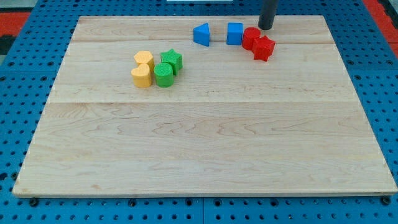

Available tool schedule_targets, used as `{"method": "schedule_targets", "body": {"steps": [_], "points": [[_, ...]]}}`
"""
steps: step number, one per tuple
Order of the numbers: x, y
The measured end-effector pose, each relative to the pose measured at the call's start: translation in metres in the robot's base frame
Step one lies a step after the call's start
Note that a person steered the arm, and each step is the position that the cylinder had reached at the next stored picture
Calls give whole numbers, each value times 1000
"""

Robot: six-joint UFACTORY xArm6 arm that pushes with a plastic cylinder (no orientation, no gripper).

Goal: Nudge the group of blocks left a bit

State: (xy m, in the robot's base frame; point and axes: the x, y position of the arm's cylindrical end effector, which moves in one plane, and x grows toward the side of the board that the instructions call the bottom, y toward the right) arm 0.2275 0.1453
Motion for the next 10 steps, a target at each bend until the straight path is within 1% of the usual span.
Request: {"method": "schedule_targets", "body": {"steps": [2,3,4,5,6,8,10], "points": [[1,0],[2,30],[60,56],[93,35],[95,-15],[95,-35],[98,-87]]}}
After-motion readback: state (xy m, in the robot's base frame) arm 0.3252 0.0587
